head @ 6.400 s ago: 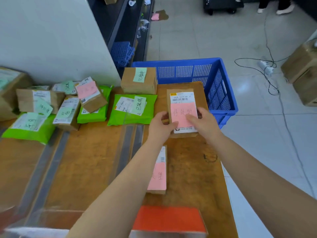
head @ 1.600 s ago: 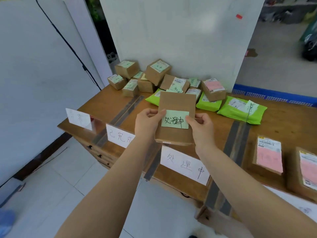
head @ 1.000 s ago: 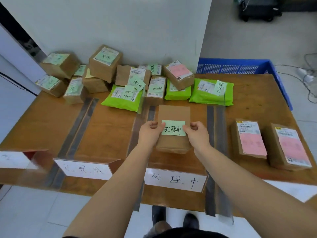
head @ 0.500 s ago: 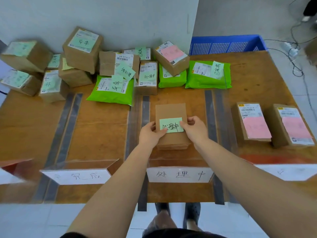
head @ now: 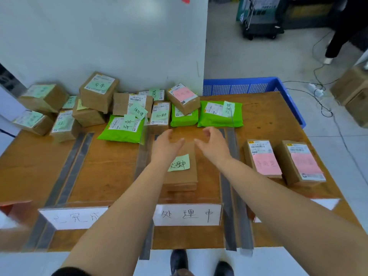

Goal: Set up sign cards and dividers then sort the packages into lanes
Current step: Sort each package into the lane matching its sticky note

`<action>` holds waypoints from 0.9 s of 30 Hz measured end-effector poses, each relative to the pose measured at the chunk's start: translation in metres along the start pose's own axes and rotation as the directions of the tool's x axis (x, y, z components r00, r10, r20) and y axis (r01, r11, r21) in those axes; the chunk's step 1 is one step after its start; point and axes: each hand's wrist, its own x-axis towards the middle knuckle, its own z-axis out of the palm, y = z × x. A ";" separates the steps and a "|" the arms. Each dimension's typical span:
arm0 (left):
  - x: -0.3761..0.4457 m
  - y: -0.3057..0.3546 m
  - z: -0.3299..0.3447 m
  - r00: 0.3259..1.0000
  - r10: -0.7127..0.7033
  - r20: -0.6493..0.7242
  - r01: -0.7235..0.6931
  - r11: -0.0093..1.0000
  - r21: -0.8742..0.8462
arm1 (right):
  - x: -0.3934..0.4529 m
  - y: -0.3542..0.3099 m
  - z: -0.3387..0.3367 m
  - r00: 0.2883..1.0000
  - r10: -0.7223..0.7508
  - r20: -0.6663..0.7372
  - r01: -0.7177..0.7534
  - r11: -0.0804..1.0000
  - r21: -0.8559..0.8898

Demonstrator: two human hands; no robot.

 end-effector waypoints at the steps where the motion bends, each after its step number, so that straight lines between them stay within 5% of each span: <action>1: 0.001 0.013 0.000 0.999 0.035 -0.022 -0.034 0.999 0.010 | 0.003 -0.003 -0.013 0.999 -0.048 -0.017 0.048 0.999 -0.014; 5: 0.002 0.063 0.008 0.989 0.132 -0.060 -0.130 0.991 0.035 | 0.018 -0.007 -0.066 0.983 -0.178 -0.054 0.172 0.980 -0.096; 11: 0.013 0.110 0.032 0.982 0.190 -0.014 -0.190 0.982 0.016 | 0.048 0.008 -0.120 0.980 -0.170 -0.104 0.158 0.980 -0.120; 21: 0.123 0.113 0.093 0.980 0.133 0.148 -0.150 0.982 0.111 | 0.149 0.064 -0.120 0.976 0.192 -0.105 -0.184 0.979 0.084; 27: 0.194 0.098 0.157 0.965 0.110 0.238 -0.149 0.977 0.152 | 0.209 0.117 -0.092 0.943 0.321 -0.084 -0.318 0.947 0.051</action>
